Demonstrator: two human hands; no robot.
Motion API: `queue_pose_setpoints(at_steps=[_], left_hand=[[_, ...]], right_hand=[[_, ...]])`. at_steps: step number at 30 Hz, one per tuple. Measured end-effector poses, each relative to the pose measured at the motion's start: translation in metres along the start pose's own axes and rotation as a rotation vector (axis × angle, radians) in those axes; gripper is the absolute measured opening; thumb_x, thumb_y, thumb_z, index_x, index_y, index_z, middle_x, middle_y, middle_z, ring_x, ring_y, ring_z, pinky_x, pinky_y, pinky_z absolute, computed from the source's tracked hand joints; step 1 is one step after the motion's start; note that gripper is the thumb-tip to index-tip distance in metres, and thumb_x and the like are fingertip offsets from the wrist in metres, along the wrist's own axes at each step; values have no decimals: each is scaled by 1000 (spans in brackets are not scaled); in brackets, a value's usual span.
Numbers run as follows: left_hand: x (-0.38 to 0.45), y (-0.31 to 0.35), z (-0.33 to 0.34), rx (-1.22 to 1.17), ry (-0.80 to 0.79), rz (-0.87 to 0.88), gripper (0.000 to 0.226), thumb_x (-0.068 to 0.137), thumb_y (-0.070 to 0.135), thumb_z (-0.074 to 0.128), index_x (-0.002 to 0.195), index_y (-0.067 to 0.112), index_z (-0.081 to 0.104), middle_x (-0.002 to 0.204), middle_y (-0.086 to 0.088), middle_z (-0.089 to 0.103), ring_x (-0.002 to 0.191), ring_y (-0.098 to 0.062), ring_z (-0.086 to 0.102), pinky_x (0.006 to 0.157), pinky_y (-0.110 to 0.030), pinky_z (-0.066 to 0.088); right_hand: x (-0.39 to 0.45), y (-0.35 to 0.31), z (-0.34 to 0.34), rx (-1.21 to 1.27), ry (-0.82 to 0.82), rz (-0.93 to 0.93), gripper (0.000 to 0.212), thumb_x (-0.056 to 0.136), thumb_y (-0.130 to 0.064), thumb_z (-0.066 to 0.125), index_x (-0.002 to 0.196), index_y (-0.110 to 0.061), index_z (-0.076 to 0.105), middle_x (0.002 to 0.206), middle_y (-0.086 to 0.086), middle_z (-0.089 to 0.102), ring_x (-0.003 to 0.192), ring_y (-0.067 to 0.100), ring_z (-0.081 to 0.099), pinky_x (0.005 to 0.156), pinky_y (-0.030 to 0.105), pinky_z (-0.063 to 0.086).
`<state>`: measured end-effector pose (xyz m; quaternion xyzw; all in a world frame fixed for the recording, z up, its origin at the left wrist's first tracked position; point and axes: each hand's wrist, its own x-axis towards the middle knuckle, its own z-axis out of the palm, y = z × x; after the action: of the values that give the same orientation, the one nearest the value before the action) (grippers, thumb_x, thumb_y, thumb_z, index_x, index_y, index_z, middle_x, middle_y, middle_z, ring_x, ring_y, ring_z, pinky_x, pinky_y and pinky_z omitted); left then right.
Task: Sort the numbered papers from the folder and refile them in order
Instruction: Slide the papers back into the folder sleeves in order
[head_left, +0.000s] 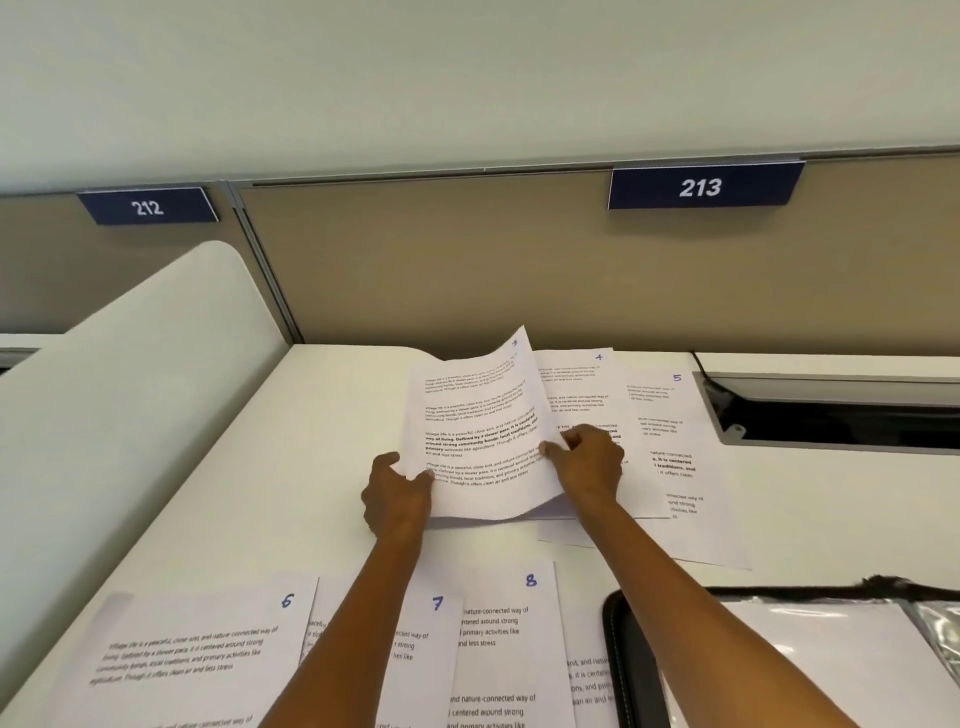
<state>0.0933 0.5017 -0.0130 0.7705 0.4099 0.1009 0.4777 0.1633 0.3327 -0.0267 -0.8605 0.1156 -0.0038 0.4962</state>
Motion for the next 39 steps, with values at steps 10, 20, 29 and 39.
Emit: queue_pose_setpoints(at_steps=[10, 20, 29, 39], left_hand=[[-92, 13, 20, 229, 54, 359, 34, 90, 19, 62, 123, 14, 56, 128, -15, 46, 114, -30, 52, 96, -40, 42], [-262, 16, 100, 422, -372, 981, 68, 90, 57, 44, 147, 21, 28, 156, -2, 20, 143, -23, 19, 113, -31, 9], [-429, -30, 173, 952, -731, 1036, 101, 74, 81, 39, 151, 25, 4, 159, -8, -2, 140, -27, -26, 104, -55, -25], [-570, -75, 172, 875, -713, 1053, 91, 65, 81, 24, 135, 28, 46, 148, -12, 34, 143, -36, 17, 104, -65, -17]], right_hand=[[-27, 20, -107, 342, 101, -15, 17, 80, -10, 74, 91, -12, 62, 99, 6, 63, 102, 28, 59, 77, 30, 46], [-123, 163, -322, 333, 158, 31, 27, 77, -11, 78, 95, -26, 65, 99, 3, 70, 88, 21, 67, 77, 37, 56], [-222, 287, -478, -69, 189, 66, 34, 82, -19, 73, 113, -25, 60, 99, 1, 66, 93, 23, 63, 72, 33, 48], [-209, 320, -472, -659, -107, -404, 83, 86, -76, 18, 141, -21, 44, 152, 8, 34, 143, 28, 24, 115, 43, 16]])
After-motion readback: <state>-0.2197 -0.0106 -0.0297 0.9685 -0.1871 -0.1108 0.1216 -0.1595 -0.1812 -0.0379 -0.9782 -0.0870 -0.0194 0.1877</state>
